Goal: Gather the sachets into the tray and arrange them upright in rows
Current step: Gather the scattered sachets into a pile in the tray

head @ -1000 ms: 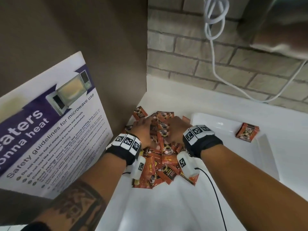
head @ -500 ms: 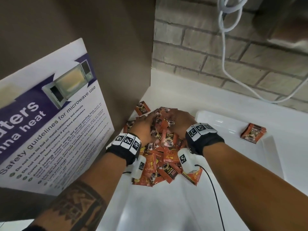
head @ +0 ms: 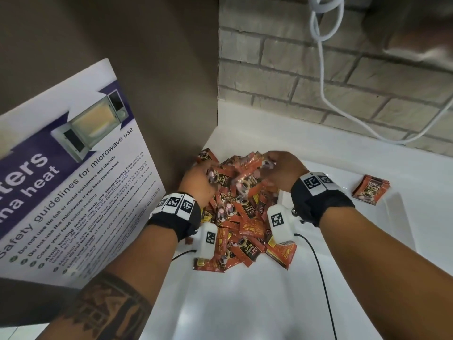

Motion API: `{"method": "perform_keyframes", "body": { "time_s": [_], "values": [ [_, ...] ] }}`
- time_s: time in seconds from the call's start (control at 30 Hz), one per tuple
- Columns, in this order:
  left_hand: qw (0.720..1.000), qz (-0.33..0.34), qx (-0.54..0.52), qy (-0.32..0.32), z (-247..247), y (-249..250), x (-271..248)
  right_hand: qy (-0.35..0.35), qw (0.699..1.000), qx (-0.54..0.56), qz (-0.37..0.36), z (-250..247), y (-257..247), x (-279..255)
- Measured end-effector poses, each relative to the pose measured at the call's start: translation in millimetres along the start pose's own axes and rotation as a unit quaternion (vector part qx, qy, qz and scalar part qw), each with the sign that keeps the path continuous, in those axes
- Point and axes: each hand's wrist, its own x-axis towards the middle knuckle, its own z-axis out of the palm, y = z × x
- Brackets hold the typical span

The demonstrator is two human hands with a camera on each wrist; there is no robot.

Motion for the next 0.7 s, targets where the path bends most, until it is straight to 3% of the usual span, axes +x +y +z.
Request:
{"method": "perform_keyframes", "body": {
  "time_s": [0.1, 0.2, 0.33, 0.7],
  "values": [
    [1.0, 0.005, -0.007, 0.015, -5, 2, -2, -0.13, 0.99, -0.044, 0.031, 7, 0, -5],
    [0.999, 0.007, -0.008, 0.03, -8, 4, -4, -0.17, 0.972, -0.16, 0.006, 20, -2, -5],
    [0.999, 0.005, -0.005, 0.036, -8, 3, -6, -0.15, 0.967, -0.205, -0.017, 31, -5, 10],
    [0.999, 0.006, -0.014, 0.052, 1, 0, -10, -0.094, 0.971, -0.216, 0.03, 42, 2, 30]
  ]
}}
